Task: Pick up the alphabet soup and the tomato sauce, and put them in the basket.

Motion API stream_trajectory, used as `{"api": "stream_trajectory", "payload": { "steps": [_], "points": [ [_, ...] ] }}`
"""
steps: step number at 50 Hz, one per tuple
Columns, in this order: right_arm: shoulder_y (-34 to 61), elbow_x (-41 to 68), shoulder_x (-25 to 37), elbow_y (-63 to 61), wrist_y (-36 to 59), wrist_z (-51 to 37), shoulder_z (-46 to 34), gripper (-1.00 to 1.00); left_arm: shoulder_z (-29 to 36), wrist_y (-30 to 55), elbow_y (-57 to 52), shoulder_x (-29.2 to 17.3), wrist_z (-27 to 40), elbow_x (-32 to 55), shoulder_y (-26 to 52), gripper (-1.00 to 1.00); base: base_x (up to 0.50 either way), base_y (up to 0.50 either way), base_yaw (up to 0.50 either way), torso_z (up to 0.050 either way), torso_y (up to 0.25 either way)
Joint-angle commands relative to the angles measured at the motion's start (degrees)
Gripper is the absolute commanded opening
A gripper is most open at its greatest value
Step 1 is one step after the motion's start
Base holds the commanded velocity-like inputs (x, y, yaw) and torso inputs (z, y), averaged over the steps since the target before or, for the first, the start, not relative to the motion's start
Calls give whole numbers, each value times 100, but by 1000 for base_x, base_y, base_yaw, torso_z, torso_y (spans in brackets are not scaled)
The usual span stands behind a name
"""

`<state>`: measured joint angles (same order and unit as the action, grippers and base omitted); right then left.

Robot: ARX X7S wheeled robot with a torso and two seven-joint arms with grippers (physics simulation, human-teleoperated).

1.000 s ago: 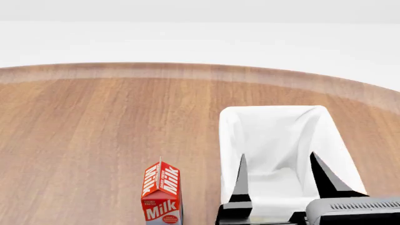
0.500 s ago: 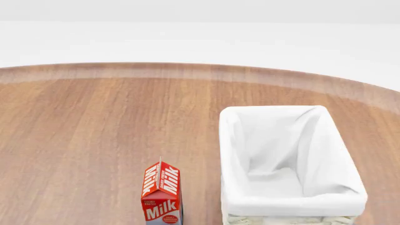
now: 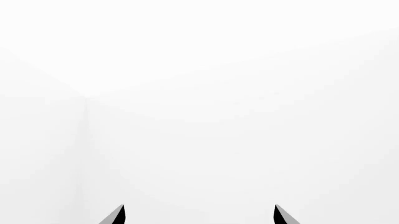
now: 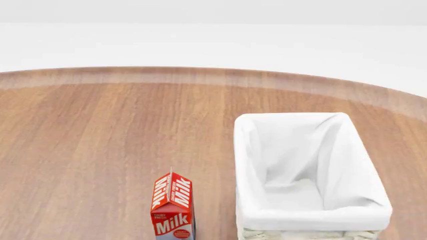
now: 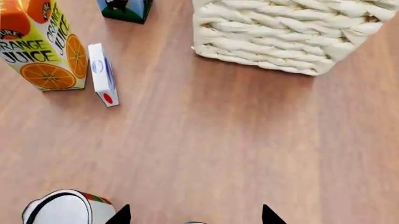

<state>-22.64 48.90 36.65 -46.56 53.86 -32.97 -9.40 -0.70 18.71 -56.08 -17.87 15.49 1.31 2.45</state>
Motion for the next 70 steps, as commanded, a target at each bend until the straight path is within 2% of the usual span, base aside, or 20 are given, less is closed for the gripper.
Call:
{"api": "stream_trajectory", "payload": {
  "steps": [1, 4, 12, 18, 30, 32, 70],
  "points": [
    [-305, -252, -2, 325, -105, 32, -241, 100, 27, -120, 79, -19, 36, 9, -40, 100, 0, 0, 0, 0, 0],
    [-191, 159, 38, 52, 235, -210, -47, 100, 61, -14, -8, -20, 52, -5, -14, 100, 0, 0, 0, 0, 0],
    [-253, -124, 26, 211, -54, -51, -206, 100, 52, -125, 67, -34, 80, 12, -69, 100, 0, 0, 0, 0, 0],
    [-170, 241, 62, 21, 172, -230, -34, 100, 85, -19, 6, -51, 95, 9, -14, 100, 0, 0, 0, 0, 0],
    [-137, -108, -2, 296, 16, -124, -367, 100, 65, -156, 83, -84, 125, 43, -73, 100, 0, 0, 0, 0, 0],
    [-152, -426, -60, 628, -267, 71, -557, 100, 82, -97, 53, -89, 132, 34, -50, 100, 0, 0, 0, 0, 0],
    [-23, -564, -237, 1407, -616, 343, -718, 100, 137, -162, 85, -172, 231, 72, -67, 100, 0, 0, 0, 0, 0]
  ]
}}
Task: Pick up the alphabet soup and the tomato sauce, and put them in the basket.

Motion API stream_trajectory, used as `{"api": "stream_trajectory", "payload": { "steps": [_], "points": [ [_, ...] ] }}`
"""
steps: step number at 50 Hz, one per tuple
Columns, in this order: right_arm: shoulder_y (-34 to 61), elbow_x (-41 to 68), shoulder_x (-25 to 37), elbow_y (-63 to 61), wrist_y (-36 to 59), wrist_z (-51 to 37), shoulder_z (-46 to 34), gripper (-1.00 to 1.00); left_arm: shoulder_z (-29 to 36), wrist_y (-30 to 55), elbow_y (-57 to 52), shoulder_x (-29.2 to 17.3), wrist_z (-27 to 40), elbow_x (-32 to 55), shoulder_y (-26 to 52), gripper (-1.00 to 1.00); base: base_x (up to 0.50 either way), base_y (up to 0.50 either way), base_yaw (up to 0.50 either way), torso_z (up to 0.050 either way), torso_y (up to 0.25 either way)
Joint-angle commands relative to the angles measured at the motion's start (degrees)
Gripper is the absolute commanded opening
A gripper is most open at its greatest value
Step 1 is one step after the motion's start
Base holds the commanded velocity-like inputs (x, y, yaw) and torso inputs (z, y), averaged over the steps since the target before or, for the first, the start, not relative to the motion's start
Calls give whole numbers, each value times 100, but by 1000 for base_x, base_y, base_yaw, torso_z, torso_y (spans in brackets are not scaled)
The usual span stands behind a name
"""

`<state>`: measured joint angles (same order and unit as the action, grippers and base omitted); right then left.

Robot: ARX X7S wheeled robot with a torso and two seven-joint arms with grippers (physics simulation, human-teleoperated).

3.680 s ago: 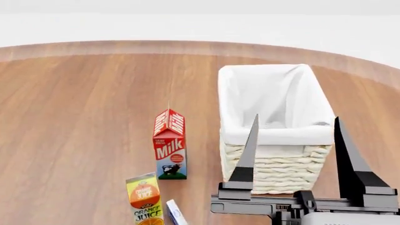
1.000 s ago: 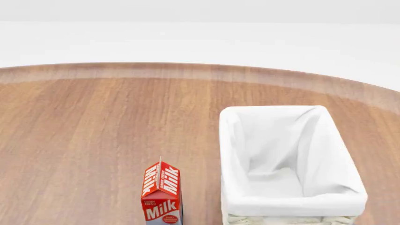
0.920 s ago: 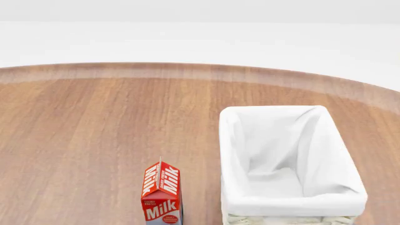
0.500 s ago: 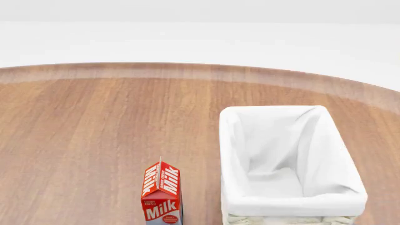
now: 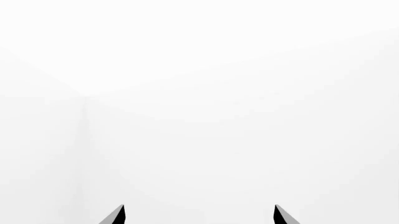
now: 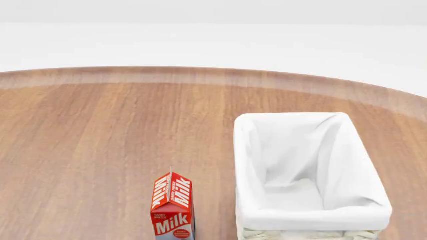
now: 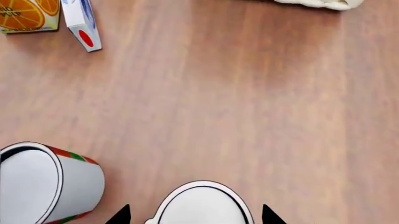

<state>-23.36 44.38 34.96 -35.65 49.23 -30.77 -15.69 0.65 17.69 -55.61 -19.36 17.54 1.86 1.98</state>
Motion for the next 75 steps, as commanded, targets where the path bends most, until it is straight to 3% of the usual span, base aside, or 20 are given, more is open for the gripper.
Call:
{"api": "stream_trajectory", "payload": {
  "steps": [1, 39, 40, 52, 61, 75],
  "points": [
    [60, -96, -81, 350, -156, 128, -73, 100, 8, -84, 52, -24, 30, 10, -32, 100, 0, 0, 0, 0, 0],
    [94, -292, -273, 1010, -574, 423, -293, 100, 93, 20, -12, -102, 116, 39, 7, 100, 0, 0, 0, 0, 0],
    [87, -297, -264, 973, -583, 409, -287, -100, 92, 18, -9, -103, 118, 43, 8, 100, 0, 0, 0, 0, 0],
    [4, -94, -141, 391, -564, 200, -59, -100, 133, -4, 26, -121, 145, 38, 19, 100, 0, 0, 0, 0, 0],
    [409, 1125, 358, -1420, -62, -673, 943, -100, 148, 4, 27, -135, 163, 54, 39, 100, 0, 0, 0, 0, 0],
    [865, 2003, 649, -1907, 83, -1179, 1466, -100, 199, 40, 17, -163, 186, 54, 69, 100, 0, 0, 0, 0, 1]
  ]
}}
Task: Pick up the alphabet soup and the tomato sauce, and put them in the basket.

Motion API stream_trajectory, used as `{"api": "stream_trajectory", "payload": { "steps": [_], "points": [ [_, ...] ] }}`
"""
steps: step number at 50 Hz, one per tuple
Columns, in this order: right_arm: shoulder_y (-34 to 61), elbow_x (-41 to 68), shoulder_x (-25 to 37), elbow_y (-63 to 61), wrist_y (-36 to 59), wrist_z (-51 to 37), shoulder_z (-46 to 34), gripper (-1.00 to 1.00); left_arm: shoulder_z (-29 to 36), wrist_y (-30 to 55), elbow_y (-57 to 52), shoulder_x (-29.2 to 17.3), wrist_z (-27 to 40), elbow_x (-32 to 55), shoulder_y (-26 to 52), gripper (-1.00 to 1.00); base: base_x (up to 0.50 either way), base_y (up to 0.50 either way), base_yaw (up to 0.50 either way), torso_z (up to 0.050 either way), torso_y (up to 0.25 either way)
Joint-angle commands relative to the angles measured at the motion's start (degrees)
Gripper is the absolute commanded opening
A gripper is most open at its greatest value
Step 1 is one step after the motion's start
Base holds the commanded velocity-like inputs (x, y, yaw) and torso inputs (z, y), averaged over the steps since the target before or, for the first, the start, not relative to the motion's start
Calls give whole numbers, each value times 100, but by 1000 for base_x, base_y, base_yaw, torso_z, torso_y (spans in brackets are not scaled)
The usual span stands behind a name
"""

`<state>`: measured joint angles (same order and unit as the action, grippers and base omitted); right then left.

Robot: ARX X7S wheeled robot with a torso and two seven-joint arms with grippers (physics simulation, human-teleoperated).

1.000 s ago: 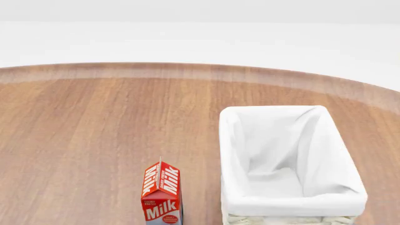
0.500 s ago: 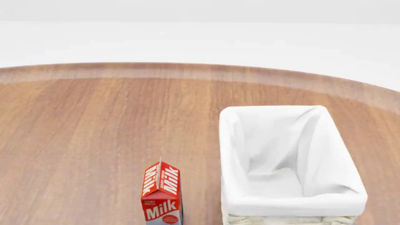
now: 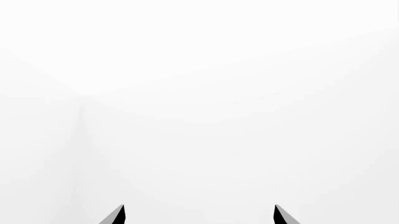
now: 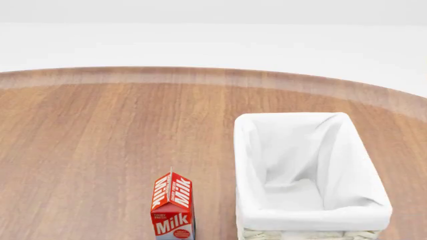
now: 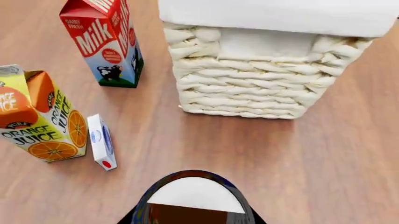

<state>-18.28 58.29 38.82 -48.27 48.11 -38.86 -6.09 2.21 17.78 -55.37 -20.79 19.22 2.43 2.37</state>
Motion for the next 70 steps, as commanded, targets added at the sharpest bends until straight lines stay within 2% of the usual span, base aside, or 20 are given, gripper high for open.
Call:
{"api": "stream_trajectory", "payload": {
  "steps": [1, 5, 19, 32, 51, 61, 70],
  "points": [
    [499, 814, 328, -724, 196, -486, 623, -100, 36, 4, 16, -20, 19, 6, 21, 100, 0, 0, 0, 0, 0],
    [939, 1651, 587, -934, 221, -982, 870, -100, 26, 31, -23, -32, 26, 24, 26, 100, 0, 0, 0, 0, 0],
    [2461, 2946, 957, -828, 224, -1833, 803, -100, 52, -64, 74, -68, 39, 25, 28, 100, 0, 0, 0, 0, 0],
    [4045, 3486, 949, -181, 383, -2201, 357, -100, 112, 48, 20, -76, 68, 29, 80, 100, 0, 0, 0, 0, 1],
    [5714, 2358, 251, 1489, 752, -1499, -485, -100, 144, 16, 85, -103, 100, 48, 100, 100, 0, 0, 0, 0, 1],
    [6093, 1718, -68, 2206, 676, -1045, -826, -100, 148, 20, 83, -124, 111, 72, 113, 100, 0, 0, 0, 0, 0],
    [6501, 799, -532, 3673, 372, -211, -1344, -100, 188, -32, 138, -133, 130, 51, 96, 100, 0, 0, 0, 0, 1]
  ]
}}
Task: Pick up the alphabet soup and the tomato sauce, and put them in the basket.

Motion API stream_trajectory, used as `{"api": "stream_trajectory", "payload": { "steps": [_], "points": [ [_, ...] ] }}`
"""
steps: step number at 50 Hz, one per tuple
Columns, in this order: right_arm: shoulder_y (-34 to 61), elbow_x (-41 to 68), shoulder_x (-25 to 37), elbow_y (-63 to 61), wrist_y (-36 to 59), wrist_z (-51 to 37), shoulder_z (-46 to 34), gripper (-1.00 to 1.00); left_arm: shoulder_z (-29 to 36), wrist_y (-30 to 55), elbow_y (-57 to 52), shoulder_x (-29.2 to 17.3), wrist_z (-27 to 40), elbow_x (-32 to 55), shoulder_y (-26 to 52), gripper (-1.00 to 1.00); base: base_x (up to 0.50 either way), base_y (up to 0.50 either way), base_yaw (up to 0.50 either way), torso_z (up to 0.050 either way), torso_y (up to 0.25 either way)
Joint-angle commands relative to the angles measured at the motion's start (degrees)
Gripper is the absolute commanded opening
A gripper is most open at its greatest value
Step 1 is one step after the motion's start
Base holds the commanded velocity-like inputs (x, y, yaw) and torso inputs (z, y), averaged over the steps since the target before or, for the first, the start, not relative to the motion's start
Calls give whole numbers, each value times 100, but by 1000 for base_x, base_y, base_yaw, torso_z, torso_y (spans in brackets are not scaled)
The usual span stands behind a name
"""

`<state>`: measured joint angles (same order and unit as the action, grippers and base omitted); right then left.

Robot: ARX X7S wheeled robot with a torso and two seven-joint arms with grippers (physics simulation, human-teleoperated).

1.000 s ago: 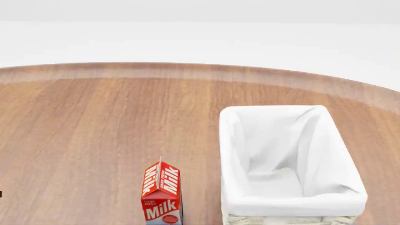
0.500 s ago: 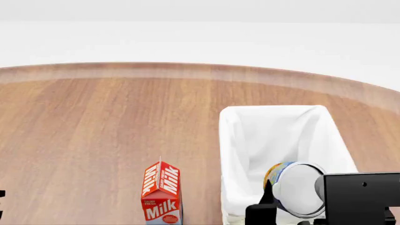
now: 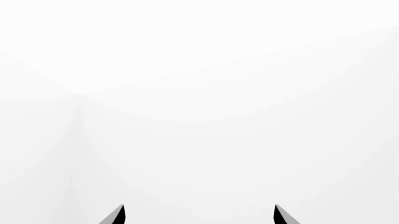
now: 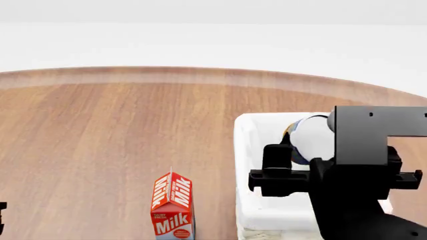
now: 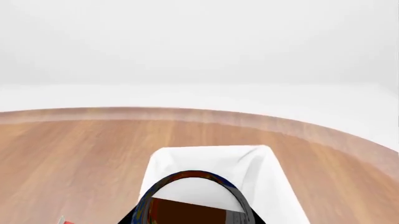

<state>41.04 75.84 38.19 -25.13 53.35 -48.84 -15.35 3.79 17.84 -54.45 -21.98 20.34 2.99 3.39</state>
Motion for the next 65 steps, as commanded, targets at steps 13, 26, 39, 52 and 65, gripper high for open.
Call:
{"api": "stream_trajectory", "payload": {
  "steps": [13, 26, 39, 52, 65],
  "points": [
    [1058, -2228, -1062, 3416, -867, 1780, -1190, -100, 60, -84, 132, -23, 35, 14, 1, 100, 0, 0, 0, 0, 1],
    [1670, -2829, -1683, 5371, -1412, 2505, -1549, -100, 100, -28, 113, -41, 50, 19, 47, 100, 0, 0, 0, 0, 1],
    [2343, -3321, -2217, 7402, -2028, 3159, -1779, -100, 128, -9, 119, -58, 66, 22, 69, 100, 0, 0, 0, 1, 1],
    [3087, -3786, -2915, 9676, -2598, 3853, -2069, -100, 127, -108, 190, -75, 87, 38, 24, 100, 0, 0, 0, 0, 0],
    [3127, -4145, -2996, 10000, -2400, 3775, -1847, -100, 166, -108, 225, -79, 107, 48, 46, 100, 0, 0, 0, 0, 1]
  ]
}}
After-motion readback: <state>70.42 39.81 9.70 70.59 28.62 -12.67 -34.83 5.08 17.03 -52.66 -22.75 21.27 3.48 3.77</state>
